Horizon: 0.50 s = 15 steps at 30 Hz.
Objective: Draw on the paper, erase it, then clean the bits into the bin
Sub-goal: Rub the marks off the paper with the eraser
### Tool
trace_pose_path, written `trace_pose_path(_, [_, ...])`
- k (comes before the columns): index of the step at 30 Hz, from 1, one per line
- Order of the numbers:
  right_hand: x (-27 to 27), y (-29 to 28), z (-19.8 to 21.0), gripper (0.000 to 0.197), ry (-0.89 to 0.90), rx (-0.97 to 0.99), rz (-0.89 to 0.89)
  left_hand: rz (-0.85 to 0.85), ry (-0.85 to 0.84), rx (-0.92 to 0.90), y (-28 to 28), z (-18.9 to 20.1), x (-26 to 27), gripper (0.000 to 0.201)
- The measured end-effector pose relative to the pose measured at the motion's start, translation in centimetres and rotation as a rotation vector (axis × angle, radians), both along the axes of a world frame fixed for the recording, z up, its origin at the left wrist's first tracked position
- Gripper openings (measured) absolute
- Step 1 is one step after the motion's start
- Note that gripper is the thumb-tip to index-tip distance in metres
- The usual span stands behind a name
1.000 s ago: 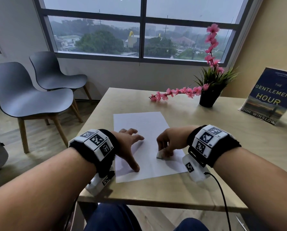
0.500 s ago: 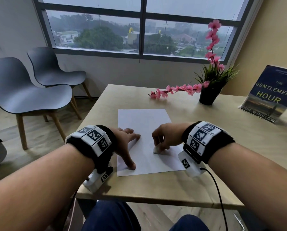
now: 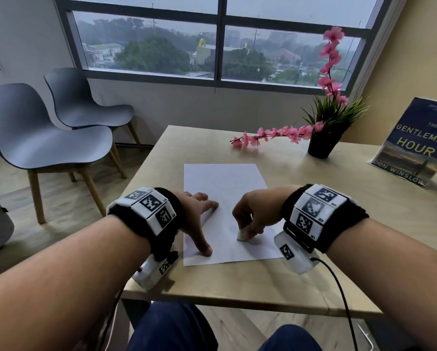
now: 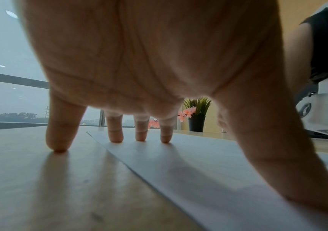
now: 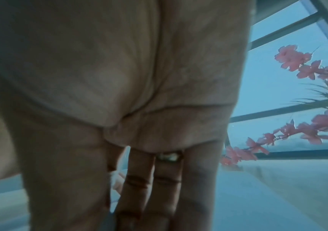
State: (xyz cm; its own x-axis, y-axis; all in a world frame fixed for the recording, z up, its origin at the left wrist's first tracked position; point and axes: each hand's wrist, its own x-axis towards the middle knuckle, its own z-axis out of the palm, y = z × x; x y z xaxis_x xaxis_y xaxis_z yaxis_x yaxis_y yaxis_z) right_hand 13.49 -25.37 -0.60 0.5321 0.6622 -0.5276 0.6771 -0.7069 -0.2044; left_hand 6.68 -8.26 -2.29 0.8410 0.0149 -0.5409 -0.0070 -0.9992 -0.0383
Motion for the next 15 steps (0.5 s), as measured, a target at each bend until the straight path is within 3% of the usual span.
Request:
trace_pose_path(6, [0.9,0.4,-0.3,0.024,-0.063,0.070,-0.089,-0.004,-0.002,0.002,0.0,-0.1,0.0,0.121])
trace_pose_path(11, [-0.4,0.5,-0.4,0.025,-0.018,0.014,-0.003,-0.004,-0.003,0.002,-0.1,0.0,-0.1,0.120])
trace_pose_path(15, [0.1,0.9,-0.2,0.027,-0.038,0.027,-0.039,-0.012,-0.013,0.004,-0.2,0.1,-0.2,0.120])
